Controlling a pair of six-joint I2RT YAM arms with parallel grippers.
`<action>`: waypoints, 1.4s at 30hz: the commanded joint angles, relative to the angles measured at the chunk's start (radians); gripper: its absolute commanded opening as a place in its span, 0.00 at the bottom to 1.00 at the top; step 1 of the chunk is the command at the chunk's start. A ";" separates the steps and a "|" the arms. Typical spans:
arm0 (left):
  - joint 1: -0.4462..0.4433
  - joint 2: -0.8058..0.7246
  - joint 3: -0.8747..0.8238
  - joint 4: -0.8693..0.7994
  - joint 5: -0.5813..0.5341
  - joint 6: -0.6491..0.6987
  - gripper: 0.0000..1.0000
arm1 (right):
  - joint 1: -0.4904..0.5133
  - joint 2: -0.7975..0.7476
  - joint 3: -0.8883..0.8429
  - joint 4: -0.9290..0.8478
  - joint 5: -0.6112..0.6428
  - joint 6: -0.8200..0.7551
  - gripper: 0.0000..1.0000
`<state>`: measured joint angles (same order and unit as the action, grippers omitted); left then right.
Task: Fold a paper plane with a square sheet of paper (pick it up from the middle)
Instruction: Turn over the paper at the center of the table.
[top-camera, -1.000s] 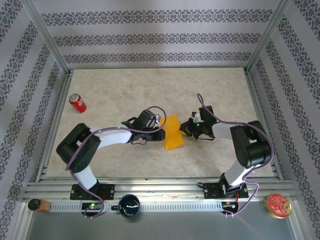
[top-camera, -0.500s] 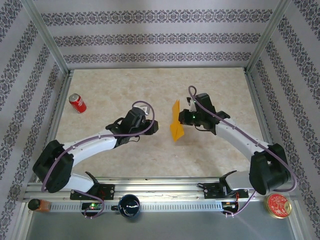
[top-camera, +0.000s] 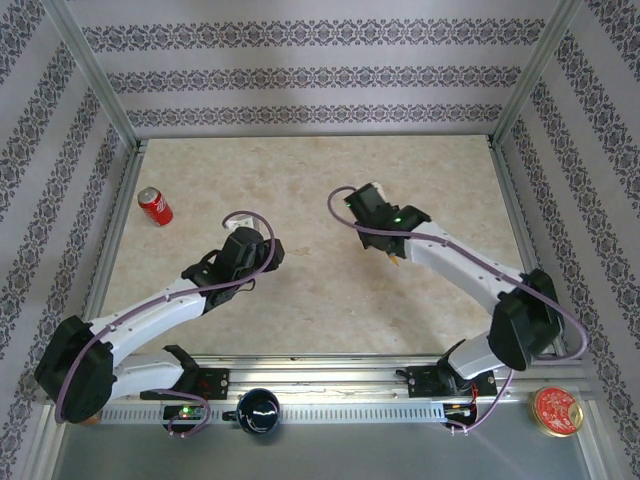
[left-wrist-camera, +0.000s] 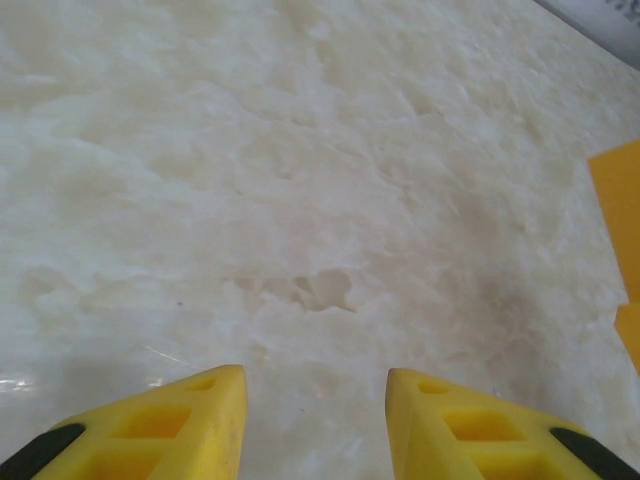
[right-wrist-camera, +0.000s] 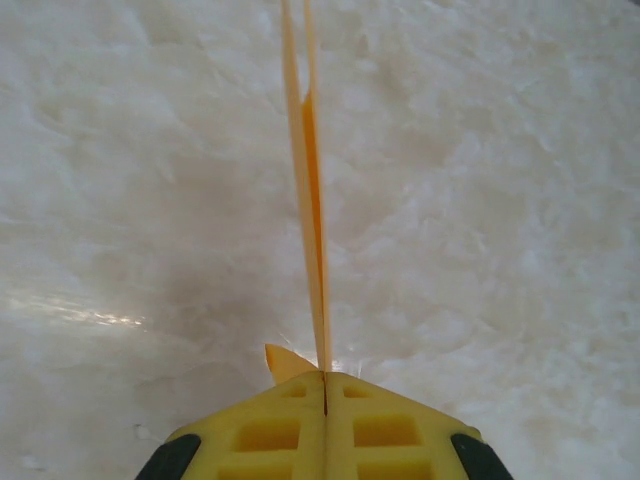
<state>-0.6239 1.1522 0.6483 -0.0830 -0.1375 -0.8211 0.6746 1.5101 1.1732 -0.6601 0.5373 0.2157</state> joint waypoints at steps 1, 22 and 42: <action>0.019 -0.051 -0.016 -0.091 -0.082 -0.055 0.41 | 0.069 0.089 0.025 -0.021 0.182 -0.052 0.00; 0.030 -0.185 -0.034 -0.147 -0.154 -0.061 0.42 | 0.142 0.340 0.171 0.079 -0.572 0.227 0.28; 0.032 0.495 0.182 0.253 0.572 -0.092 0.32 | -0.339 0.202 -0.343 0.603 -1.220 0.448 0.10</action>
<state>-0.6060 1.6302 0.7990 0.0734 0.3416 -0.8719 0.3550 1.6863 0.8646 -0.1596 -0.5911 0.6258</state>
